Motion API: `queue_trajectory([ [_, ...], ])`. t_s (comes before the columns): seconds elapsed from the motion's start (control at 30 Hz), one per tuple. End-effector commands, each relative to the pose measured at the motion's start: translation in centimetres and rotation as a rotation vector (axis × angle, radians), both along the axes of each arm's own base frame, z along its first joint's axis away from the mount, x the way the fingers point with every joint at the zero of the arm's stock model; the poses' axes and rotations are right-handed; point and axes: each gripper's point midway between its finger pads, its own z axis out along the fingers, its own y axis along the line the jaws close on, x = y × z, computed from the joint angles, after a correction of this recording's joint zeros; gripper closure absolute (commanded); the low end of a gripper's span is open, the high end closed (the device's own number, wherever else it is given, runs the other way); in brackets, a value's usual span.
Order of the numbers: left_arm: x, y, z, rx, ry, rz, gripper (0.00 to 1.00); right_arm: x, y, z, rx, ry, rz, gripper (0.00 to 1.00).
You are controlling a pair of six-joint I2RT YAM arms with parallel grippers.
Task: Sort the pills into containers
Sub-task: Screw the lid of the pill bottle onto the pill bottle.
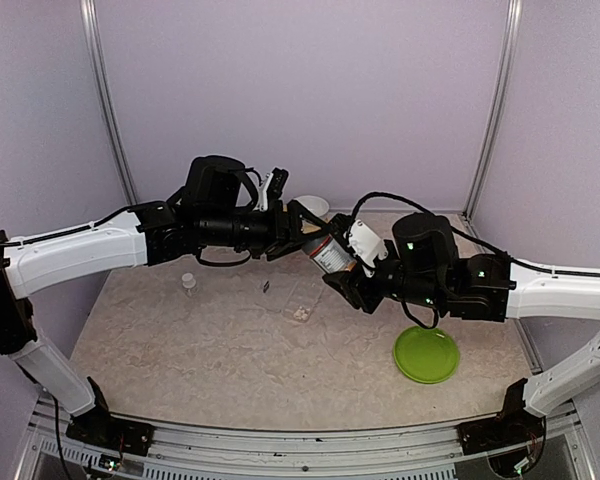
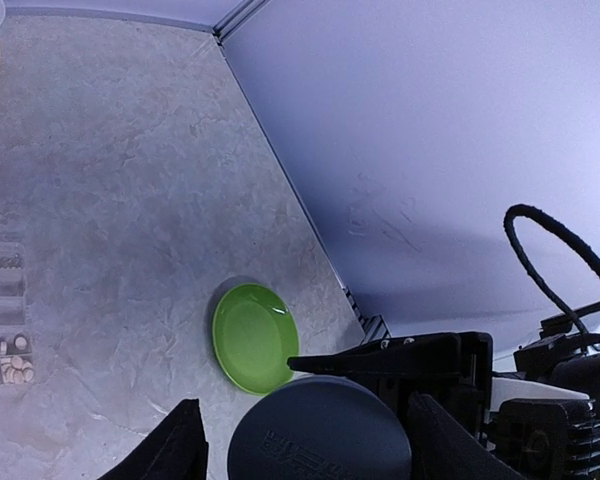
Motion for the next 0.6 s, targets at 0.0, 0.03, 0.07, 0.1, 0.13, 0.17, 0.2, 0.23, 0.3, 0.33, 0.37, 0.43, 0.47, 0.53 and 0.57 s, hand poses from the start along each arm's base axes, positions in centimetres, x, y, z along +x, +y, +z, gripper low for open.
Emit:
queue_trajectory([
  [0.0, -0.4, -0.9, 0.4, -0.019, -0.004, -0.042, 0.36, 0.1, 0.2, 1.2, 0.041, -0.017, -0.019, 0.9],
  [0.03, -0.4, -0.9, 0.4, -0.021, -0.005, -0.045, 0.38, 0.1, 0.2, 1.2, 0.04, -0.015, -0.019, 0.9],
  [0.07, -0.5, -1.0, 0.4, -0.023, -0.006, -0.049, 0.41, 0.2, 0.3, 1.1, 0.041, -0.013, -0.02, 0.9],
  [0.1, -0.5, -1.0, 0.4, -0.024, -0.01, -0.052, 0.44, 0.1, 0.4, 1.0, 0.038, -0.011, -0.017, 0.9],
  [0.13, -0.5, -1.0, 0.5, -0.022, -0.016, -0.054, 0.46, 0.1, 0.4, 0.9, 0.037, -0.008, -0.017, 0.9],
  [0.17, -0.4, -1.0, 0.5, -0.021, -0.025, -0.055, 0.49, 0.1, 0.4, 0.8, 0.036, -0.005, -0.017, 0.9],
  [0.2, -0.5, -1.1, 0.5, -0.019, -0.034, -0.06, 0.5, 0.1, 0.5, 0.8, 0.038, -0.001, -0.015, 0.9],
  [0.23, -0.7, -1.1, 0.5, -0.02, -0.046, -0.069, 0.51, 0.0, 0.6, 0.8, 0.041, 0.004, -0.011, 0.9],
  [0.3, -1.0, -1.3, 0.7, -0.021, -0.076, -0.086, 0.52, -0.2, 0.7, 0.9, 0.054, 0.018, 0.0, 0.9],
  [0.33, -1.2, -1.4, 0.8, -0.023, -0.092, -0.095, 0.52, -0.4, 0.8, 1.0, 0.064, 0.025, 0.01, 0.89],
  [0.37, -1.3, -1.4, 0.8, -0.023, -0.106, -0.1, 0.53, -0.6, 0.9, 1.2, 0.077, 0.033, 0.02, 0.89],
  [0.43, -1.8, -1.4, 1.0, -0.042, -0.136, -0.125, 0.54, -1.0, 1.2, 1.6, 0.113, 0.056, 0.05, 0.89],
  [0.47, -2.0, -1.4, 1.2, -0.059, -0.149, -0.138, 0.55, -1.2, 1.2, 2.0, 0.137, 0.066, 0.063, 0.89],
  [0.53, -2.9, -1.5, 2.0, -0.108, -0.188, -0.181, 0.56, -1.7, 1.1, 2.8, 0.19, 0.092, 0.09, 0.89],
  [0.57, -3.5, -1.5, 2.5, -0.14, -0.212, -0.213, 0.57, -1.8, 1.0, 3.0, 0.212, 0.104, 0.097, 0.89],
])
